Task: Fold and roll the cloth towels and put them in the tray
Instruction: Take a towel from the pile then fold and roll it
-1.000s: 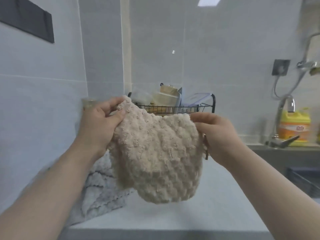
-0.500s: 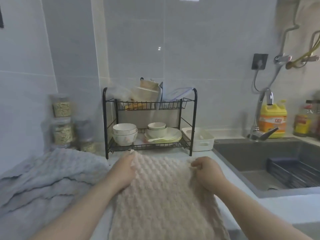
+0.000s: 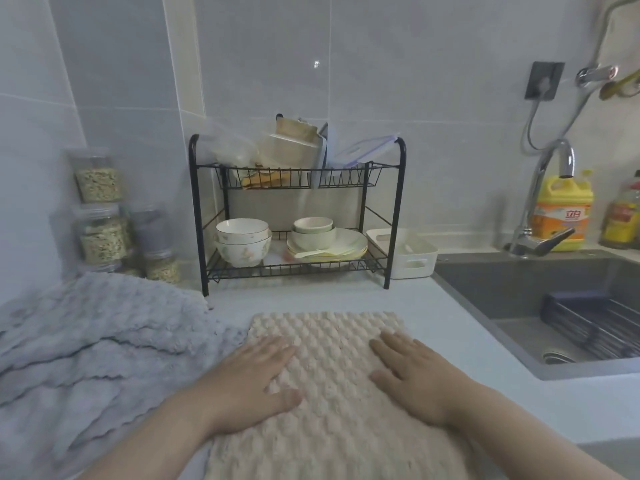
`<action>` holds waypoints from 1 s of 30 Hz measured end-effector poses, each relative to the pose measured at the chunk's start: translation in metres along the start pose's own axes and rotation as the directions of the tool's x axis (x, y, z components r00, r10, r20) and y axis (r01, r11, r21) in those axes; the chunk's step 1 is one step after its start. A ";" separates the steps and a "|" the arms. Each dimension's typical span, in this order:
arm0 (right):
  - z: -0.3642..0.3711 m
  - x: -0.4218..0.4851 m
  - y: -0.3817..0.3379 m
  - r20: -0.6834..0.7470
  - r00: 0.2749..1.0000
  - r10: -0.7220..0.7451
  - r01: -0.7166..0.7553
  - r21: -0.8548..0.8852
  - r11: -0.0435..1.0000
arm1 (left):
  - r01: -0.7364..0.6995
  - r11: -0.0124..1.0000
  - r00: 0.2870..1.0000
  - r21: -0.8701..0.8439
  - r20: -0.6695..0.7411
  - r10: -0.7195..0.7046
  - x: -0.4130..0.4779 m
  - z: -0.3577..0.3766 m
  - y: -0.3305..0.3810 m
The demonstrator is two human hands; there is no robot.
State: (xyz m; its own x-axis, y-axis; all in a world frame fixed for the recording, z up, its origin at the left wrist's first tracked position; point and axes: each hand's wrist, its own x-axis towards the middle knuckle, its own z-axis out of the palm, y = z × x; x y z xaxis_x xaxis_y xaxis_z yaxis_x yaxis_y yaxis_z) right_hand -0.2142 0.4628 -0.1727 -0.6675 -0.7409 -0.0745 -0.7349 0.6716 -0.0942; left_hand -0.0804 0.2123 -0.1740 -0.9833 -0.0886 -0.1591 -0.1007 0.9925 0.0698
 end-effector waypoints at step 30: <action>-0.035 0.162 0.064 -0.384 0.911 0.153 -0.123 0.103 0.987 | 0.249 0.954 0.874 -0.167 -0.386 -0.295 0.142 -0.051 -0.079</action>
State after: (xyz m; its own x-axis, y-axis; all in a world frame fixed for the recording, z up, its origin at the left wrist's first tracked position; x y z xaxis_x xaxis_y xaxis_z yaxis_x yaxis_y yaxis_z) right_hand -0.3734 0.3864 -0.1558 -0.7665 -0.5686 0.2986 -0.6311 0.7530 -0.1862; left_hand -0.2203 0.1170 -0.1519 -0.8882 -0.4033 0.2200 -0.3659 0.9106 0.1919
